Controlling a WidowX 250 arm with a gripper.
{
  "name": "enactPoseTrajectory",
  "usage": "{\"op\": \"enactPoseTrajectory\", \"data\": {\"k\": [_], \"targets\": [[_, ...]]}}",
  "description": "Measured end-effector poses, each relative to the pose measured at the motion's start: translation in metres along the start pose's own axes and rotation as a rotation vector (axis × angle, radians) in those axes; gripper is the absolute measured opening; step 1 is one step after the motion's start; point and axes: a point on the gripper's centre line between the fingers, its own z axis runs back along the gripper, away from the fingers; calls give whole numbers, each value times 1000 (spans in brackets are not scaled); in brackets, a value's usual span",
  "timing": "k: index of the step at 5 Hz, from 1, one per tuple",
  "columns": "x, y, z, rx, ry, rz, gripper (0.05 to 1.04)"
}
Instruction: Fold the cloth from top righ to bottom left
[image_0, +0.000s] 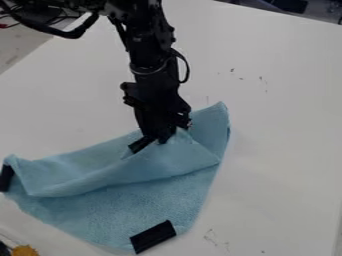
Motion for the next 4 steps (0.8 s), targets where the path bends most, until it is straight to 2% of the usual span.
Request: {"op": "enactPoseTrajectory", "data": {"k": [1, 2, 3, 4], "targets": [[0, -1, 0, -5, 2, -11, 825], [0, -1, 1, -7, 14, -13, 1007], [0, 6, 3, 45, 23, -28, 1004], [7, 7, 8, 97, -20, -51, 1000]]}}
